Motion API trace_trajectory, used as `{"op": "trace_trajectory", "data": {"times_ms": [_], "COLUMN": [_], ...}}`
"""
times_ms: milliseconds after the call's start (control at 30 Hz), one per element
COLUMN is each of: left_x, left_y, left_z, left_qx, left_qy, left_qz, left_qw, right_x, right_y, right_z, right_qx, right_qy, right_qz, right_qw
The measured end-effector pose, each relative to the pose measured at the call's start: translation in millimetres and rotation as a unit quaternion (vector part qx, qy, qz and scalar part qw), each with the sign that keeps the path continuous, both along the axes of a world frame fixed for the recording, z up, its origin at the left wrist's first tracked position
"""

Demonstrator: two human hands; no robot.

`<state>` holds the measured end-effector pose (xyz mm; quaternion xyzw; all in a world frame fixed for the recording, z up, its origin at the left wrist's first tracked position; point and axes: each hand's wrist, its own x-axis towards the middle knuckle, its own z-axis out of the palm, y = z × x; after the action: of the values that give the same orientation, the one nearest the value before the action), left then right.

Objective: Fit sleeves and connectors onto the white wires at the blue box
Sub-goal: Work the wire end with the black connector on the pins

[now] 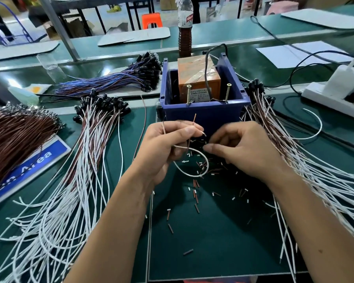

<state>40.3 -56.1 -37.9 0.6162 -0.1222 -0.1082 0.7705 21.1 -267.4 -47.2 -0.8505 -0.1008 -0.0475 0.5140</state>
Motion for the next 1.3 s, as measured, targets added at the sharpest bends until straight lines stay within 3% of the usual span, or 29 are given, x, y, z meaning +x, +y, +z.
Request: {"op": "trace_trajectory", "data": {"times_ms": [100,233,800,1300], "left_x": [-3.4,-6.8,-9.5,-7.2], "left_y": [-5.8,-10.1,-13.3,-18.2], "left_z": [1.0,-0.9,2.4,2.8], "left_qx": [-0.062,-0.109,-0.135,-0.145], "left_qy": [0.047,0.103,0.152,0.19], "left_qz": [-0.03,-0.063,-0.104,-0.046], "left_qw": [0.997,0.987,0.974,0.97], "right_x": [-3.9,-5.0,-4.3,-0.4], "right_y": [8.7,11.5,14.9,31.1], "right_z": [2.1,1.3,1.9,0.7], "right_qx": [0.143,0.202,0.109,-0.01], "right_qy": [-0.063,-0.116,-0.234,-0.311], "right_qz": [0.036,0.05,0.039,-0.042], "right_qw": [0.987,0.971,0.965,0.949]}}
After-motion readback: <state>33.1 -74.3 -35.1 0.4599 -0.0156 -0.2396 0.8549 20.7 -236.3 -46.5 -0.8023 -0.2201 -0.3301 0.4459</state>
